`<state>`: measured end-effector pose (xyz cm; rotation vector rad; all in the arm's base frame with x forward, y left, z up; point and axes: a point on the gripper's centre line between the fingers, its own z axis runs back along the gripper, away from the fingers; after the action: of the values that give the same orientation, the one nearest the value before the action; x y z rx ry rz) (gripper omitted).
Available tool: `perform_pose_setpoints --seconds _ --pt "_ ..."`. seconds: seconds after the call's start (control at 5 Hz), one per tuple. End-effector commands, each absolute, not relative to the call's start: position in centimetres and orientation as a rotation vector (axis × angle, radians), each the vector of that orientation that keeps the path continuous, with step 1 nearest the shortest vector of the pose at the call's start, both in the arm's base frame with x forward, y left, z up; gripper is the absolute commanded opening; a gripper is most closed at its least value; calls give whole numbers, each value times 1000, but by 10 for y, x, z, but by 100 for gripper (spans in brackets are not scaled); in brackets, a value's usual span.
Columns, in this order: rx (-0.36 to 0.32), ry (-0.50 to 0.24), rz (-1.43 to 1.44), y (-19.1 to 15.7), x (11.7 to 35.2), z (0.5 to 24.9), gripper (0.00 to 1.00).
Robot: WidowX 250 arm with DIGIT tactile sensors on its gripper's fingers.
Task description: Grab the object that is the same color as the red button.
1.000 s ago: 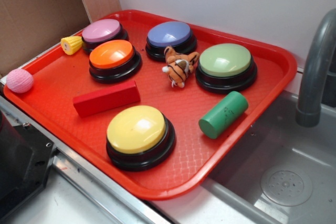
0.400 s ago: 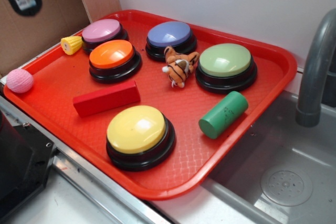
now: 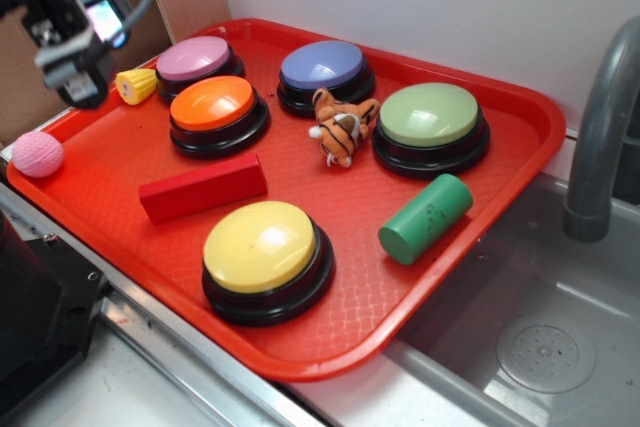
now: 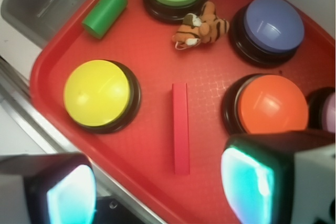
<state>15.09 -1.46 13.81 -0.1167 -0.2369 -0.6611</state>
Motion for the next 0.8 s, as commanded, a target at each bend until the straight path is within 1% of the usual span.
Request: perform_pose_setpoints --seconds 0.0,0.4,0.6 --pt "-74 -252 -654 -9 163 94 100" --pt "-100 -207 -622 -5 173 47 100" --pt "-116 -198 -604 -4 172 31 100"
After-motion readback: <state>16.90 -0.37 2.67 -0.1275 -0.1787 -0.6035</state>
